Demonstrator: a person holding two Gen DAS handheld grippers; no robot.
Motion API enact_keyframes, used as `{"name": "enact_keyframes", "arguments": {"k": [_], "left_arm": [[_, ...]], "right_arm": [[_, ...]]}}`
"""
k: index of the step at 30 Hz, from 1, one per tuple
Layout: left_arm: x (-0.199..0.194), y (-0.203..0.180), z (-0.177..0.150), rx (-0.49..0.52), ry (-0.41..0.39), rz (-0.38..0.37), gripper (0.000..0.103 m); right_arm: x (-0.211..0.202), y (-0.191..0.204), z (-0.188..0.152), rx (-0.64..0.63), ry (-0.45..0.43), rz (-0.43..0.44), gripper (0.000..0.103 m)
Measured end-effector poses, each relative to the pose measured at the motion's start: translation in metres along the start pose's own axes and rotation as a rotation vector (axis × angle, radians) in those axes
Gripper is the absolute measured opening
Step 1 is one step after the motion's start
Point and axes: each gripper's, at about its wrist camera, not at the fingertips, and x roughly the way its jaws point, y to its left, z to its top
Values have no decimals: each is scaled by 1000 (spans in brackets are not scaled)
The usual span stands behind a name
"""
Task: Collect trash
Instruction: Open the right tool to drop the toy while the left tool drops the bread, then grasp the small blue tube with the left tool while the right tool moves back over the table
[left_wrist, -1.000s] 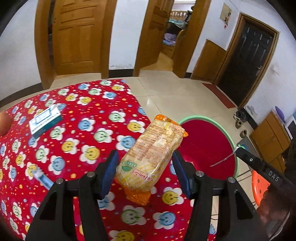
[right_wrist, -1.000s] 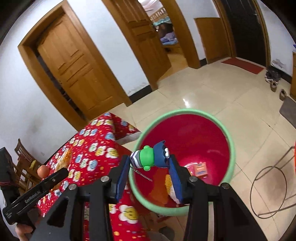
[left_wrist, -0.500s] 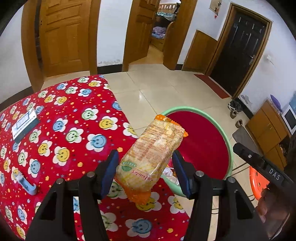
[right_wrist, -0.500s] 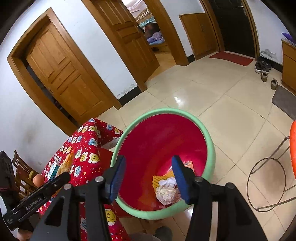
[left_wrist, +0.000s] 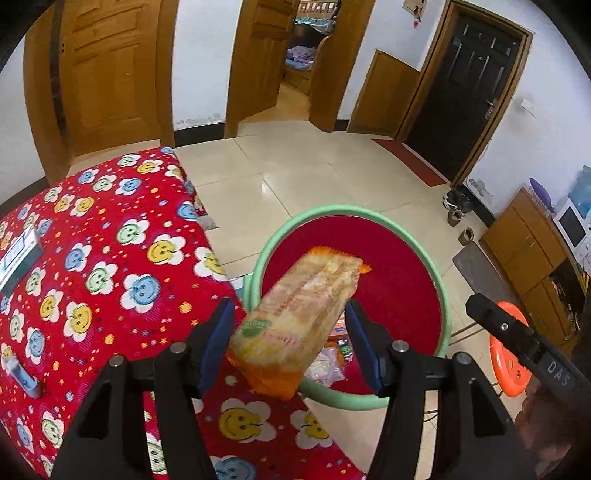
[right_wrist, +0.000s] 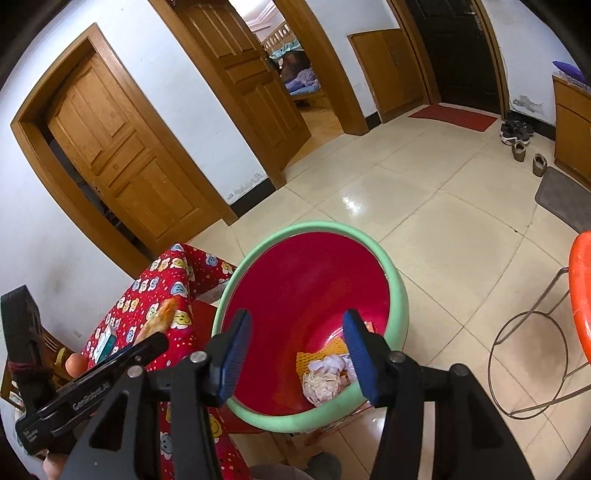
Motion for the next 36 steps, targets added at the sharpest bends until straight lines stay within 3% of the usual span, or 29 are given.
{"name": "enact_keyframes", "arguments": {"k": [8,20,27,36], "left_arm": [[-9,-1,-3,6,-15,11,65],[-47,34,-15,-57,-58,80,65],[-73,72,-28,-112,-71,167,65],[-95,149,-52,-264,-55,287,65]], "right_arm": [[-3,1,-1,-5,-5,4,55],[-14,20,-9,-37,-2,24,59],[-26,47,-19,-93,-6,76,59],[-30,79,-31,-138,7,125,60]]}}
